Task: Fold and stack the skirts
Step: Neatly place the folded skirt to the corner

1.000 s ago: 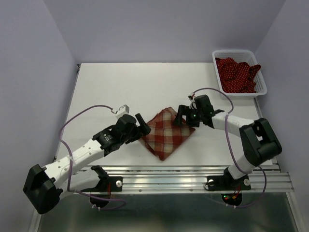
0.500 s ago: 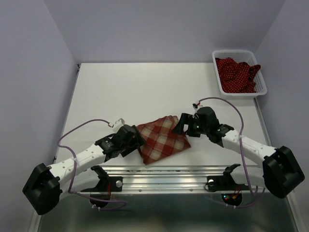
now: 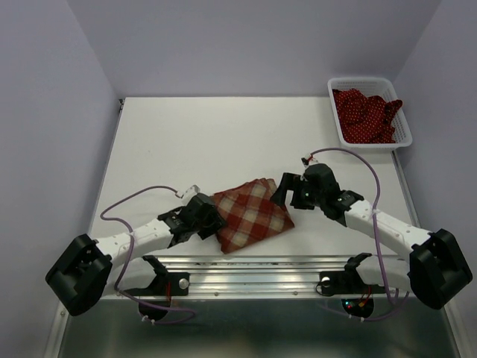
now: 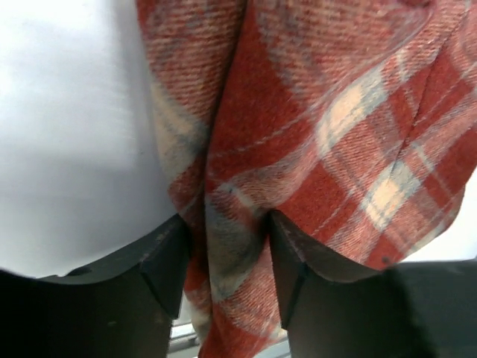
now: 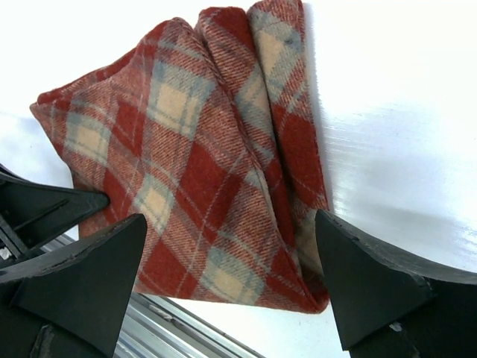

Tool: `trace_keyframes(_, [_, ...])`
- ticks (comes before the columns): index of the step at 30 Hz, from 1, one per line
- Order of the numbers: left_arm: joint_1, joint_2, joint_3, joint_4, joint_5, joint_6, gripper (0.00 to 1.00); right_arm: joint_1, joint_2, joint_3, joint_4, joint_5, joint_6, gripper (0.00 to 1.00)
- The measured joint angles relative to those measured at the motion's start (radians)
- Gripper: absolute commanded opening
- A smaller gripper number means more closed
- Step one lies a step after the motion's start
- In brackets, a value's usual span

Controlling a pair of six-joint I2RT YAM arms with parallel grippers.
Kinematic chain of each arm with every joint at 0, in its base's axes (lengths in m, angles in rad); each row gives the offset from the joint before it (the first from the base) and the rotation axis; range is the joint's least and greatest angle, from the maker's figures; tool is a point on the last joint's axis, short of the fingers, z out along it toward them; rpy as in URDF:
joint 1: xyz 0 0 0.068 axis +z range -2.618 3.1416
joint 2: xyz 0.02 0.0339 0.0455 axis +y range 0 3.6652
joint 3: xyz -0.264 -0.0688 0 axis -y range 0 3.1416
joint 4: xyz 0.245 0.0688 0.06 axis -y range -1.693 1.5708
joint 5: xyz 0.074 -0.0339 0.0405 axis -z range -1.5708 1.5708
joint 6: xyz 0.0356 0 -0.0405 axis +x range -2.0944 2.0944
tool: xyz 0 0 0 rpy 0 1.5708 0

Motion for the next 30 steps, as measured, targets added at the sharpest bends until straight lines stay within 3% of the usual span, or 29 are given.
trace_keyframes(6, [0.002, 0.108, 0.043, 0.046, -0.003, 0.022, 0.23, 0.000, -0.012, 0.008, -0.023, 0.029, -0.022, 1.00])
trace_keyframes(7, [0.005, 0.141, 0.068, 0.047, -0.009, 0.035, 0.12, 0.000, -0.019, 0.013, -0.029, 0.038, -0.028, 1.00])
trace_keyframes(9, [0.016, 0.185, 0.110, 0.042, -0.011, 0.066, 0.00, 0.000, -0.026, 0.025, -0.038, 0.050, -0.039, 1.00])
trace_keyframes(14, [0.112, 0.356, 0.296, -0.003, -0.048, 0.210, 0.00, 0.000, -0.028, 0.085, -0.068, 0.092, -0.069, 1.00])
trace_keyframes(22, [0.246, 0.768, 0.815, -0.131, -0.281, 0.653, 0.00, 0.000, -0.051, 0.133, -0.092, 0.221, -0.127, 1.00])
trace_keyframes(30, [0.441, 1.002, 1.138, -0.165, -0.394, 1.017, 0.00, -0.009, -0.005, 0.176, -0.121, 0.341, -0.192, 1.00])
